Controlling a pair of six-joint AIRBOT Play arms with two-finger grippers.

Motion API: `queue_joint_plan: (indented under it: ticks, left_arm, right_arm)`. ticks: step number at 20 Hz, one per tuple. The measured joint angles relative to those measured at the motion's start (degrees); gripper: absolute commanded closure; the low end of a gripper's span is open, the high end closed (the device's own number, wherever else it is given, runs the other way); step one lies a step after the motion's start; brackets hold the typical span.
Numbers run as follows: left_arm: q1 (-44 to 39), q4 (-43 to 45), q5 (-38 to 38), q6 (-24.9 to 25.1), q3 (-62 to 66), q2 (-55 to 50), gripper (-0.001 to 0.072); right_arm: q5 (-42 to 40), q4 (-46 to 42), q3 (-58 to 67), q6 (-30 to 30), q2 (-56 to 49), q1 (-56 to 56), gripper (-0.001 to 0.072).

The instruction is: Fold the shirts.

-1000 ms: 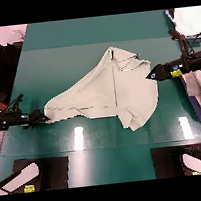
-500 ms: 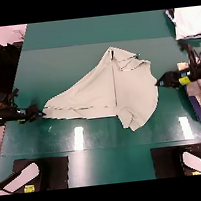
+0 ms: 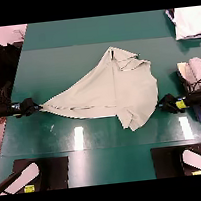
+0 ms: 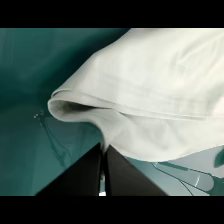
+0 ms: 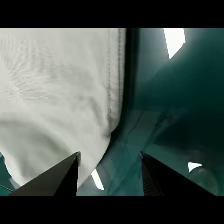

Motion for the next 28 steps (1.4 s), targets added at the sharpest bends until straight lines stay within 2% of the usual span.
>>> queue_joint_plan:
  ticks: [2,5,6,12,15,18,19,20,24,28]
  left_arm:
    - [0.0,-0.09,-0.09,0.0,0.07,0.07,0.0682]
    - [0.0,-0.2,-0.33,0.0,0.07,0.07,0.0682]
    - [0.0,-0.22,-0.68,0.0,0.07,0.07,0.0682]
    - [0.0,-3.91,-4.07,-1.97,3.1,0.07,0.0683]
    - [0.0,-10.54,-5.68,-2.69,10.84,0.61,0.0683]
    - [0.0,-19.06,-4.87,-3.78,24.22,2.45,0.0684]
    - [0.0,-19.26,-4.79,-3.8,24.65,2.51,0.0684]
    - [0.02,-23.78,-2.75,-4.92,40.11,4.07,0.0683]
    - [0.02,-26.56,-1.09,-5.75,65.07,5.14,0.0683]
    - [0.02,-27.43,2.38,-6.03,78.47,8.13,0.0683]
  right_arm:
    - [-0.55,1.99,-0.09,-0.68,-2.08,1.7,0.0299]
    - [-2.05,2.49,1.14,-1.22,-5.09,4.79,0.064]
    - [-2.91,2.25,1.79,-1.4,-5.81,5.77,0.0695]
    - [-4.26,2.73,10.62,-1.64,-2.91,8.28,0.0697]
    - [-5.03,2.95,21.14,-1.62,1.6,8.52,0.0697]
    - [-6.97,2.97,35.85,-1.57,4.98,8.66,0.0697]
    - [-7.04,2.97,36.26,-1.57,5.03,8.66,0.0697]
    - [-8.41,2.93,50.34,-1.55,6.36,8.66,0.0697]
    - [-9.09,0.22,69.4,-1.51,7.26,8.66,0.0697]
    - [-9.16,-4.11,79.21,-1.42,10.86,8.66,0.0697]
